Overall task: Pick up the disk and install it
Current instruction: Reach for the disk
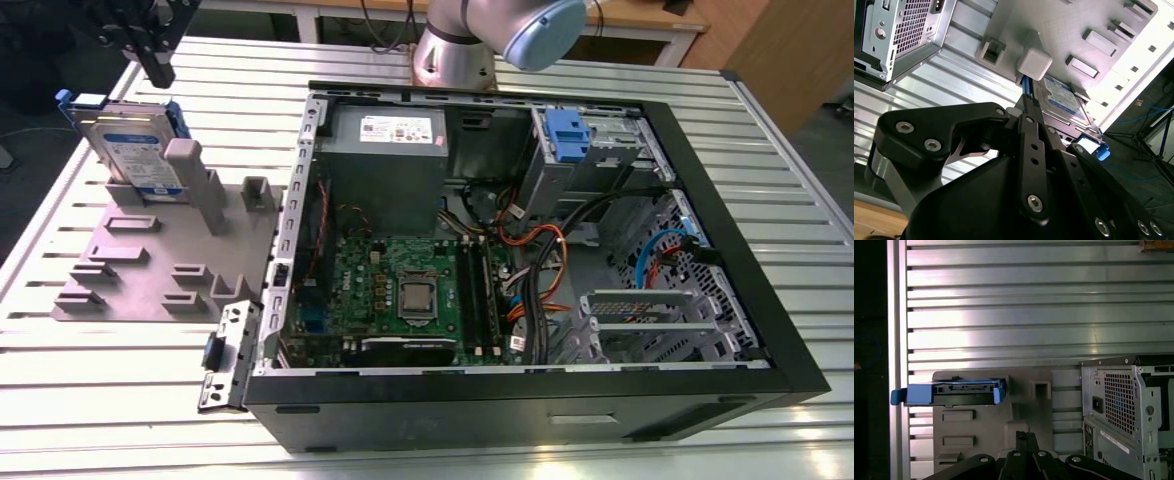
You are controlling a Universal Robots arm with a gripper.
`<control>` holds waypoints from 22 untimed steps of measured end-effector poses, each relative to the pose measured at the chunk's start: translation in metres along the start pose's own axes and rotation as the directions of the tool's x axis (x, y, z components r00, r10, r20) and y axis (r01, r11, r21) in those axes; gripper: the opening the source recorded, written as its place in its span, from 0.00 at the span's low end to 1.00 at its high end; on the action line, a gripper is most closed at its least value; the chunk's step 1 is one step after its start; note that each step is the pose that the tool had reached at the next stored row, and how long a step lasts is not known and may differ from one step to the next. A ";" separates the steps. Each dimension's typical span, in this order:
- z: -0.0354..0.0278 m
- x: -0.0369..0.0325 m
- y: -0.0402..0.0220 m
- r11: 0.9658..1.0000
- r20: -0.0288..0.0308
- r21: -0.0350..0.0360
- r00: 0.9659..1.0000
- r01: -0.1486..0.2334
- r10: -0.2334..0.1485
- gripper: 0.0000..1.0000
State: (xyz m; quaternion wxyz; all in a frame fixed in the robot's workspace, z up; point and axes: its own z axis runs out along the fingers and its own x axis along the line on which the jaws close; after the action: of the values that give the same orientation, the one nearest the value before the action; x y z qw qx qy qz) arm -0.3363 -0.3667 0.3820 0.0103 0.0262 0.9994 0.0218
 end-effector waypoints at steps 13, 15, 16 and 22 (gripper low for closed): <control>-0.0002 0.0100 -0.0005 1.000 0.000 0.000 1.000 0.000 0.000 0.11; -0.0002 0.0114 -0.0006 1.000 0.000 0.000 1.000 0.000 0.000 0.11; -0.0002 0.0119 -0.0006 1.000 0.000 0.000 1.000 0.000 0.000 0.11; -0.0002 0.0126 -0.0004 1.000 0.000 0.000 1.000 0.000 0.000 0.11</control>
State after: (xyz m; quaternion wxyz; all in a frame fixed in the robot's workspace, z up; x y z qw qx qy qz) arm -0.3488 -0.3664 0.3820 0.0103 0.0262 0.9994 0.0218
